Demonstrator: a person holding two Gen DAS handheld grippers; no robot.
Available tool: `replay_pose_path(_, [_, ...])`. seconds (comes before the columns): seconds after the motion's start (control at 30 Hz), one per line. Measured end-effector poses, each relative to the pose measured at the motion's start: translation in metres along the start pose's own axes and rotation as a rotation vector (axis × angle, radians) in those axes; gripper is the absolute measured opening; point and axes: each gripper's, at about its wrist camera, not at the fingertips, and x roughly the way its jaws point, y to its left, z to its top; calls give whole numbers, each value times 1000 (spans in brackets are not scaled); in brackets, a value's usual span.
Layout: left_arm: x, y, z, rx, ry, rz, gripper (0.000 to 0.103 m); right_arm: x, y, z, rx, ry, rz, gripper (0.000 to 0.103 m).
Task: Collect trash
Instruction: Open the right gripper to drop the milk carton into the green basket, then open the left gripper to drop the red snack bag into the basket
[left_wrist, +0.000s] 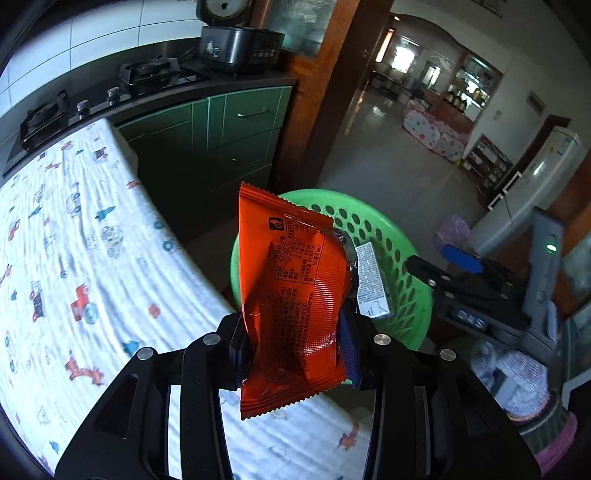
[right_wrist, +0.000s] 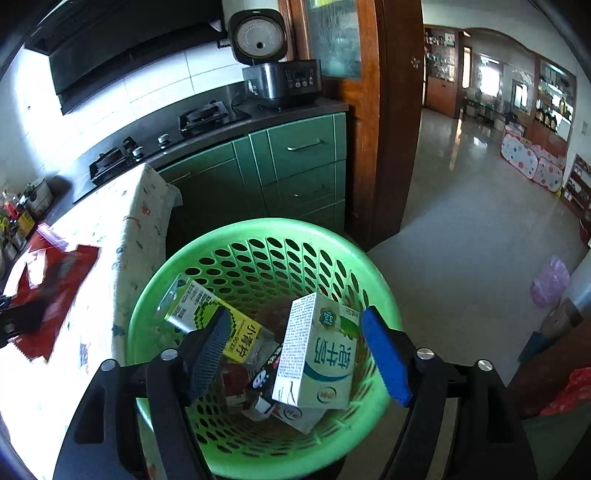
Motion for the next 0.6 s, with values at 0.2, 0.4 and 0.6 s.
replay_pose_path(0.2, [27,-13,2,16,23,-16,45,-35,-4,-15,-16,-63,-27,82])
replay_pose_path(0.4, [46,-21,-1,30,35,-7,61,-59,-14,-30,-5,-85,-17,83])
replay_pose_path(0.6, [57,-21,-5,29,48,-15,67,-77,-15,-52,17,-106,4,86])
